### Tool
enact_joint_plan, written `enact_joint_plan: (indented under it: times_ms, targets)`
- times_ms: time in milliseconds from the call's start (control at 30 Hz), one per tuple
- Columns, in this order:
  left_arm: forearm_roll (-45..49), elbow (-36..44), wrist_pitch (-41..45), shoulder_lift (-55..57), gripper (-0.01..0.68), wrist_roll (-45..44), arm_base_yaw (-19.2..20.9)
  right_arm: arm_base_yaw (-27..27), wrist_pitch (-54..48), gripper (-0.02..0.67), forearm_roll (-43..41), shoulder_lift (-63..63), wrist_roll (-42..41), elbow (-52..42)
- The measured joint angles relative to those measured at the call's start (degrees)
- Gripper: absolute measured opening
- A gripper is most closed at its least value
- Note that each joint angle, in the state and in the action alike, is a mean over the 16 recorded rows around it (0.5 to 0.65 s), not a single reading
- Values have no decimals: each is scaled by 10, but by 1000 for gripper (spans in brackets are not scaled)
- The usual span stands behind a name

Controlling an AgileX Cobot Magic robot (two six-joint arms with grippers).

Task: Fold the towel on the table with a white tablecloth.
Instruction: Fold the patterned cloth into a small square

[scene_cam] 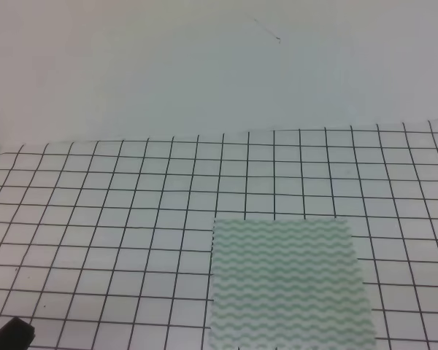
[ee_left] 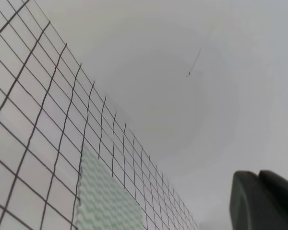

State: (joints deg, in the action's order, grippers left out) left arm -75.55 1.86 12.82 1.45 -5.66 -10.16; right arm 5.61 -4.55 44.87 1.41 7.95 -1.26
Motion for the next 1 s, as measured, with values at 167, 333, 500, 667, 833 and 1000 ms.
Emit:
enact_joint_plan:
  times_ms: [167,333,500,667,833,1000]
  targets:
    - [-36,-3,16,0,0,-41,0,0,-23,-3,7,0,-45,22]
    - [-94,-15,54,0,0,-158,0,0,-76,-3,7,0,-122,66]
    - [-149,-38,98,1,0,-296,0,0,-170,-3,8,-8,-212,126]
    - [-161,-68,140,12,0,-402,0,0,-278,-3,9,-35,-299,183]
    - [-112,-104,176,44,1,-437,0,0,-372,-2,8,-89,-365,227]
    - [-49,-141,205,103,1,-432,0,-1,-432,-2,1,-169,-409,262]
